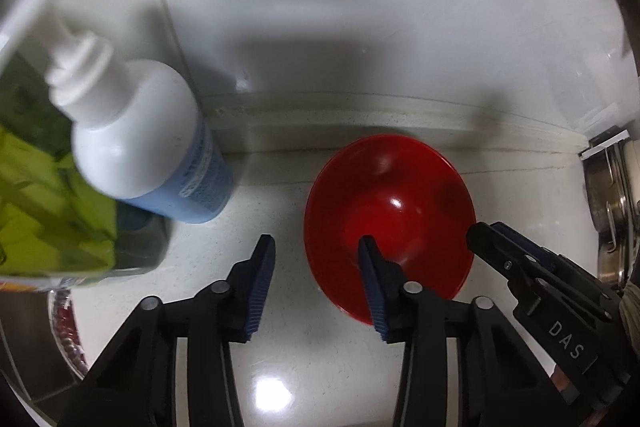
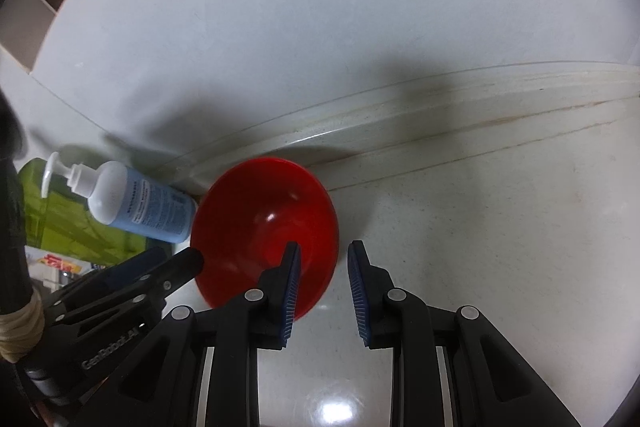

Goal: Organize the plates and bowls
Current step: 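Close the left gripper on the red bowl rim while the right gripper clamps it too, then lift and carry the red-and-black bowl with both grippers over the white bowl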

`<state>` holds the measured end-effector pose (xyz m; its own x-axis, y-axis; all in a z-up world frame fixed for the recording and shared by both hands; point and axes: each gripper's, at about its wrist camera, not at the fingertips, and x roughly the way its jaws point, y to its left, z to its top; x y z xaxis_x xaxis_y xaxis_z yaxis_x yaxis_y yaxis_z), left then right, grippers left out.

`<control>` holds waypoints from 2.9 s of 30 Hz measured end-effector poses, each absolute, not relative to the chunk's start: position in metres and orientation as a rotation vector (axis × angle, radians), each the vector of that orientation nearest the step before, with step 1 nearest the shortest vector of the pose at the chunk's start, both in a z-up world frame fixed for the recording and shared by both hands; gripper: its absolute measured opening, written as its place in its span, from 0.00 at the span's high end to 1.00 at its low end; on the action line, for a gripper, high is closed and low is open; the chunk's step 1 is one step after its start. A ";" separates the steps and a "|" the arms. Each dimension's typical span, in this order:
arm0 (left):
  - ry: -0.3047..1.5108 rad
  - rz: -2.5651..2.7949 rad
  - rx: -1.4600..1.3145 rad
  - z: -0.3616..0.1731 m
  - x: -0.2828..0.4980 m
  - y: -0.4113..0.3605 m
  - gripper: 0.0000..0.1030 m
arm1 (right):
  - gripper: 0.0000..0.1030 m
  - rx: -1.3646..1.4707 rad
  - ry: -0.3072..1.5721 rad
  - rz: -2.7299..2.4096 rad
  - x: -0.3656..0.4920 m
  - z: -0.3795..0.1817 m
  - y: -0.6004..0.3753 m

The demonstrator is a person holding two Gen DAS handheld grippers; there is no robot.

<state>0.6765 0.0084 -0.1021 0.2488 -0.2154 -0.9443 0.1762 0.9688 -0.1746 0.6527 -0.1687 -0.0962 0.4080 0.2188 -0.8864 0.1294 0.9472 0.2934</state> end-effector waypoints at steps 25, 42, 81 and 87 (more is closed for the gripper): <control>1.278 -0.262 0.026 -0.112 0.683 -0.007 0.91 | 0.92 0.359 1.215 0.019 0.667 -0.116 -0.169; 1.204 -0.265 -0.056 -0.057 0.632 0.027 0.91 | 0.92 0.353 1.165 0.044 0.629 -0.077 -0.163; 1.080 -0.267 -0.121 -0.001 0.470 0.069 0.91 | 0.91 0.274 1.066 0.097 0.469 -0.006 -0.117; 1.060 -0.269 -0.125 0.005 0.441 0.077 0.91 | 0.91 0.252 1.044 0.107 0.442 0.004 -0.111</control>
<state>0.4410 0.0770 0.0053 0.4599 -0.2780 -0.8433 0.1580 0.9602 -0.2304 0.4418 -0.1106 0.0037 0.5010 0.2071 -0.8403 0.0318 0.9659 0.2569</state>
